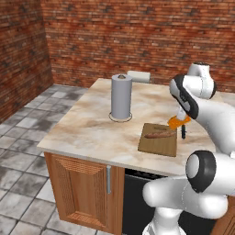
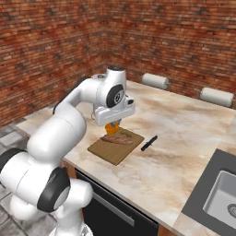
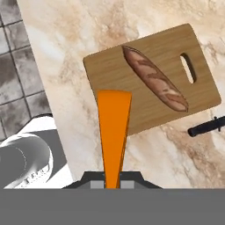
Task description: Retrieve the sausage and cheese from the fridge and place them on the cutting board on the counter.
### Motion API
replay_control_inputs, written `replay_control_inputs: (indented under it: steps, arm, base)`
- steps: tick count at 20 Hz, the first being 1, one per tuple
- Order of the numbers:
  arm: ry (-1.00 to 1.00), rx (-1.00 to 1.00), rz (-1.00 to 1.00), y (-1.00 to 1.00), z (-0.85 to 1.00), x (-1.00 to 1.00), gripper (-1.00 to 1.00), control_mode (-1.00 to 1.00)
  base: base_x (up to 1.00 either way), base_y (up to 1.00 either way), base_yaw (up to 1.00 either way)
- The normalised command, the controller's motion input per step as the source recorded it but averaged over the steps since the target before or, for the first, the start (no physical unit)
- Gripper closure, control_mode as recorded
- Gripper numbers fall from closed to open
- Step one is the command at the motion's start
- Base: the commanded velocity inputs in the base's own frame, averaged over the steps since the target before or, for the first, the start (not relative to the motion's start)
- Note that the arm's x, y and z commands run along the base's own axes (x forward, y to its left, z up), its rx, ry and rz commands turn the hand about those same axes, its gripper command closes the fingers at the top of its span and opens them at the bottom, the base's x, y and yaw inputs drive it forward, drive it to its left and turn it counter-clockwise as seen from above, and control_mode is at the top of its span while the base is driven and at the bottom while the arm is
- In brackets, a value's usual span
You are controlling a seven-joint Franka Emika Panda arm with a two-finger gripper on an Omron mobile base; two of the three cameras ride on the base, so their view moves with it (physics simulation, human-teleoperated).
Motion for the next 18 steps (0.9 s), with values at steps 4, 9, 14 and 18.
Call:
replay_control_inputs:
  steps: [4,9,14,18]
  arm:
    - [0.12,0.01,0.08,-0.08,0.0,0.48,1.0,-1.0]
    - [0.03,0.01,0.01,0.0,-0.15,0.6,1.0,-1.0]
    - [-0.01,0.07,0.03,0.0,-0.26,0.43,1.0,-1.0]
    - [0.0,0.04,0.03,0.0,-0.34,0.33,1.0,-1.0]
  base:
    - [0.0,0.0,0.0]
    - [0.0,0.0,0.0]
    - [0.0,0.0,0.0]
    - [0.0,0.0,0.0]
